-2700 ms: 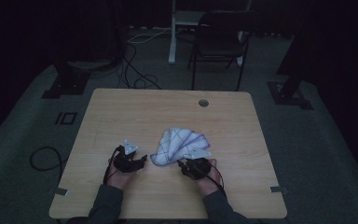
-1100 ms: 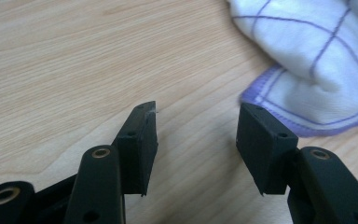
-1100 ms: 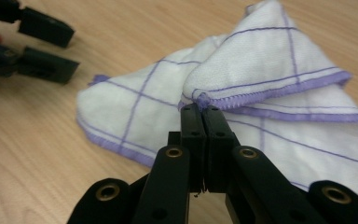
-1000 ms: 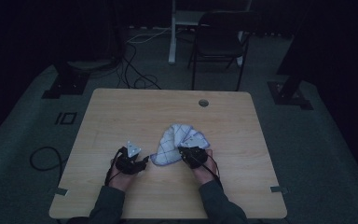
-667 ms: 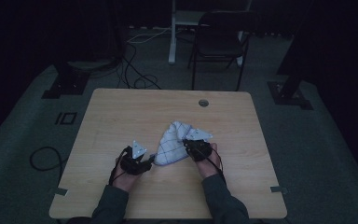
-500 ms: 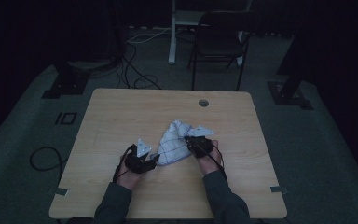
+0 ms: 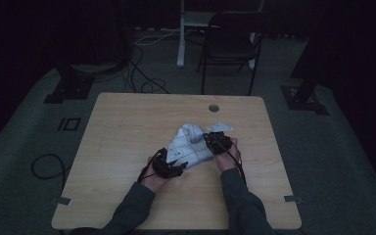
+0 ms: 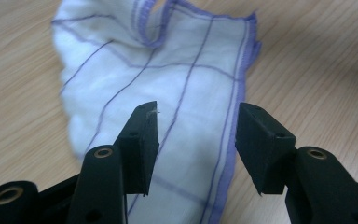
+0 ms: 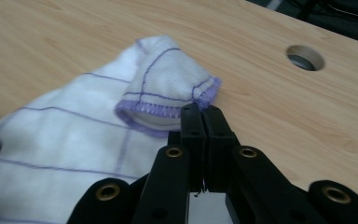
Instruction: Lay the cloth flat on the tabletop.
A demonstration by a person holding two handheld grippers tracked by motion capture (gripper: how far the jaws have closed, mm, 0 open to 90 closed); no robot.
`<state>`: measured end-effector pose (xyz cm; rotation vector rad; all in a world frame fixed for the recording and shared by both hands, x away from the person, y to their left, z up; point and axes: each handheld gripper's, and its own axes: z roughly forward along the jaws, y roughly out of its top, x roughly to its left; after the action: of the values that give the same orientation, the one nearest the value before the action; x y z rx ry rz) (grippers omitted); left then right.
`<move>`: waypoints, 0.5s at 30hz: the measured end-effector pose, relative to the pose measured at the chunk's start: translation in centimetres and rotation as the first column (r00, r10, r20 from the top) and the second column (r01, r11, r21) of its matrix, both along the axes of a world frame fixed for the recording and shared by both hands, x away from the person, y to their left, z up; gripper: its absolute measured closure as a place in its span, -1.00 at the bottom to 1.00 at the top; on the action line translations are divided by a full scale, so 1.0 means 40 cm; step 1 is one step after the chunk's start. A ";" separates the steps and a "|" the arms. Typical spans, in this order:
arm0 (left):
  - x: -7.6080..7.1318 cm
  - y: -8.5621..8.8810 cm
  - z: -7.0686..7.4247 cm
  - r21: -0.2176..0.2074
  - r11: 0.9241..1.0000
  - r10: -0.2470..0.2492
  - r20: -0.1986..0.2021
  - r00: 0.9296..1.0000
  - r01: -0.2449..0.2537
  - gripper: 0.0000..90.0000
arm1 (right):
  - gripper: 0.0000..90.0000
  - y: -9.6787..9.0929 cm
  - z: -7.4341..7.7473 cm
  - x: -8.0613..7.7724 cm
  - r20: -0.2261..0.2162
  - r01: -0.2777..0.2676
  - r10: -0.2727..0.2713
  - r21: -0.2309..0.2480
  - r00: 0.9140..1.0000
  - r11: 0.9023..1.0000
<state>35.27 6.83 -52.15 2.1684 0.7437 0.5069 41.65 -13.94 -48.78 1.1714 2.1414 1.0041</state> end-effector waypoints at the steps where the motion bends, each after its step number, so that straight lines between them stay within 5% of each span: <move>1: 0.004 -0.010 0.000 0.010 1.000 -0.011 0.003 1.000 0.011 0.11 | 0.99 -0.005 0.000 0.007 -0.002 0.005 -0.005 -0.006 1.000 1.000; 15: 0.055 -0.129 -0.017 0.078 0.994 -0.083 0.027 0.996 0.081 0.10 | 0.99 -0.094 -0.016 0.083 -0.046 0.109 -0.111 -0.046 0.993 0.993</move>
<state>37.45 1.68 -52.83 2.2477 0.6253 0.5328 44.97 -17.69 -49.42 1.2904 2.0995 0.8853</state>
